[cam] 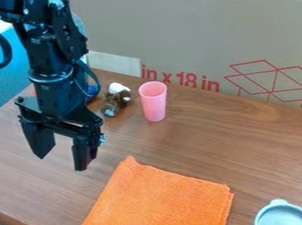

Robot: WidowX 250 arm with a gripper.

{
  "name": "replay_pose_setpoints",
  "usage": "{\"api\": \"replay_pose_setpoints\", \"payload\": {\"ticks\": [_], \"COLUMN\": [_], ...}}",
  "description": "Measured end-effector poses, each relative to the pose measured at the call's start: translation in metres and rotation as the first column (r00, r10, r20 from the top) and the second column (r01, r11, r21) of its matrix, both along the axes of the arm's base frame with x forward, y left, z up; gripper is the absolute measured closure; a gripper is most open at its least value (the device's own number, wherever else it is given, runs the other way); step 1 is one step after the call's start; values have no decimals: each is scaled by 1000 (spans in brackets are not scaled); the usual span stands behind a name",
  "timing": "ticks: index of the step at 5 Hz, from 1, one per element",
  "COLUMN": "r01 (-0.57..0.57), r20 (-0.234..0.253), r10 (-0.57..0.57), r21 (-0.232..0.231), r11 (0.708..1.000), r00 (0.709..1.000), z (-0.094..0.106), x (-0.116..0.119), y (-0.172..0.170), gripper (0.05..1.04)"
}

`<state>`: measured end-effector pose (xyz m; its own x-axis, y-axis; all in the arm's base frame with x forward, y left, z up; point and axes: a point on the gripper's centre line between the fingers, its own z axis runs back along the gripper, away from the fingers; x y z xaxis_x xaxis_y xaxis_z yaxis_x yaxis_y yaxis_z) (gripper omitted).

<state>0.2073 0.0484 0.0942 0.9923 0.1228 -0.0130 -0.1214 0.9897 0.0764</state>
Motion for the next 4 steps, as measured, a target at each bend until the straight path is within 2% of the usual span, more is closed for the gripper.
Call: {"api": "replay_pose_setpoints", "payload": {"ticks": [1,2,3,4], "r01": [-5,-129,-273,-344], "r20": [-19,46,99,117], "r10": [5,128,277,350], "r21": [-3,4,-49,-70], "r11": [1000,992,961,936], "r00": [1000,991,956,929], "z": [-4,11,17,19], "x": [-2,12,37,68], "y": [0,21,48,63], "gripper": [83,82,82,82]}}
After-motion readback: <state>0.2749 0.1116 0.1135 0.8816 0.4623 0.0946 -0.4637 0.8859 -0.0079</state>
